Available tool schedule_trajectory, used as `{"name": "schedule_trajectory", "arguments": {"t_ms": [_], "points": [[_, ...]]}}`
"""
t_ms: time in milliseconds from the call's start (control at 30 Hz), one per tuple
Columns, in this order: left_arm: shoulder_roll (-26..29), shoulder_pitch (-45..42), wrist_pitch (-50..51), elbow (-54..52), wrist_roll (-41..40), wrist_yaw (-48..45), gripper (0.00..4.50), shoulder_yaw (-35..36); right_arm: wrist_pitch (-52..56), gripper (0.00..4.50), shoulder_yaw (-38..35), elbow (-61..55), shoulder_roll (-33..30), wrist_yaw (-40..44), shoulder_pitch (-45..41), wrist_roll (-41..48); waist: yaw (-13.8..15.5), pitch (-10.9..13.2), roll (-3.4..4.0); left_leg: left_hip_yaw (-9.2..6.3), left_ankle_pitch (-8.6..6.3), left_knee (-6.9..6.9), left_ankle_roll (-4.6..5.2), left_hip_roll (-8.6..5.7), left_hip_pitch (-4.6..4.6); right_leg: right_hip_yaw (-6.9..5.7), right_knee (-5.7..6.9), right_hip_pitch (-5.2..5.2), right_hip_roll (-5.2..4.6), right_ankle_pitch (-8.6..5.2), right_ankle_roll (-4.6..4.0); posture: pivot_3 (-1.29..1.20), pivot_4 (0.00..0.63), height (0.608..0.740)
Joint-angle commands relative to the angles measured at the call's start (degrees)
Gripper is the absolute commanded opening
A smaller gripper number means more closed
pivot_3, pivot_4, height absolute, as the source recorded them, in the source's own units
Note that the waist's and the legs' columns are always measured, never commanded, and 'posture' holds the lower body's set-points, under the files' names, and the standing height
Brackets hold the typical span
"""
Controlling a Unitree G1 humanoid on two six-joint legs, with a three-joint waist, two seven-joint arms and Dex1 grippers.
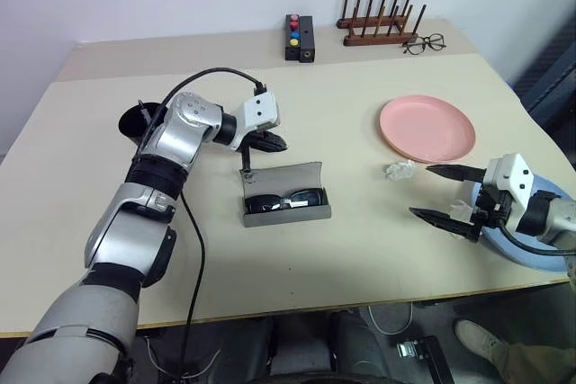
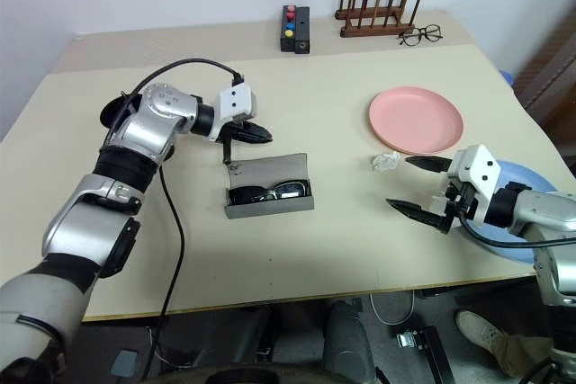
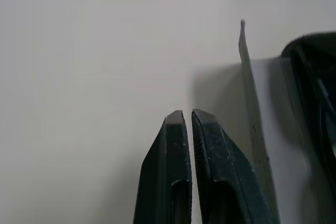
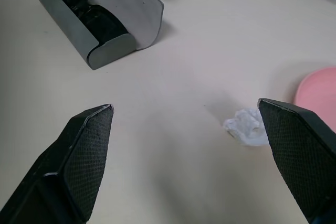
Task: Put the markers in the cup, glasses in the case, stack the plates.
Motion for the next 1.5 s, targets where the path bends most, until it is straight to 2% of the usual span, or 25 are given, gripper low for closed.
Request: {"name": "schedule_trajectory", "arguments": {"t_ms": [33,233,467,767,900,1100,1267,1400,1500], "points": [[1.45,1.3,-2.28,-1.9,1.89,-0.82,0.02,-1.37,-0.64,4.5,-0.87,-1.0,0.26,-0.28,-0.27,0.67,-0.02,0.0,0.0,0.0,0.0,0.0,0.0,0.0,0.0,0.0,0.0,0.0,0.0,0.0,0.0,0.0,0.15,0.74],[4.0,5.1,-0.55,-8.08,0.99,-5.83,0.02,-2.03,-0.57,4.5,-0.99,-0.99,0.14,-0.18,-0.19,0.82,-0.05,0.0,0.0,0.0,0.0,-0.01,0.0,0.01,-0.01,0.0,0.0,-0.02,0.0,0.0,0.0,0.0,0.15,0.74],[7.92,9.97,5.61,-20.43,-2.85,-12.06,0.02,-1.06,-0.73,4.5,-0.77,-0.63,0.28,-0.11,-0.37,0.76,-0.06,0.0,0.0,0.0,0.0,0.0,0.0,0.01,-0.01,0.01,0.0,-0.01,0.0,0.0,0.0,0.0,0.15,0.74],[10.11,16.87,10.14,-31.36,-3.68,-12.6,0.02,-3.35,-0.85,4.5,-0.04,-0.28,0.68,-0.32,-0.77,0.53,-0.05,-0.02,0.04,-0.01,0.0,-0.01,0.0,0.02,-0.01,0.02,0.0,-0.01,0.0,0.0,0.0,0.0,0.15,0.74],[10.79,17.85,8.41,-31.25,-1.74,-11.28,0.02,-4.3,-0.88,4.5,0.15,0.04,0.57,-0.28,-1.0,0.42,0.06,-0.03,0.04,-0.01,0.0,0.0,0.0,0.02,0.01,0.02,0.0,0.02,-0.01,0.0,0.0,0.0,0.15,0.74],[7.69,13.76,10.56,-30.16,-4.44,-8.21,0.02,-1.47,-0.86,4.5,-0.36,0.23,0.12,-0.09,-0.74,0.41,0.1,-0.03,0.04,0.0,0.0,0.01,0.0,0.01,0.01,0.02,0.0,0.03,-0.01,0.0,0.0,0.0,0.15,0.74],[9.28,17.49,5.08,-28.12,-0.75,-7.03,0.02,-4.37,-0.38,4.5,-0.93,-0.2,0.17,-1.24,-0.47,0.29,-0.22,-0.04,0.06,0.0,0.0,-0.04,0.0,0.03,0.02,0.02,0.0,-0.01,0.0,0.0,0.0,0.0,0.15,0.74],[5.41,14.75,3.86,-24.58,-3.64,2.17,0.02,1.86,1.56,4.5,-3.73,-1.66,0.04,-3.87,-0.48,1.76,0.23,-0.03,0.04,0.0,0.0,-0.01,-0.01,0.01,0.03,0.03,-0.01,0.01,-0.02,0.0,-0.01,0.0,0.15,0.74],[4.27,13.52,4.83,-25.67,-8.36,2.29,0.91,5.73,4.17,4.5,-6.05,-3.27,-0.27,-6.91,-0.9,2.59,0.17,-0.01,0.01,-0.02,0.0,0.04,0.01,0.0,-0.03,0.01,-0.01,0.01,-0.04,0.0,0.0,0.0,0.15,0.74]]}}
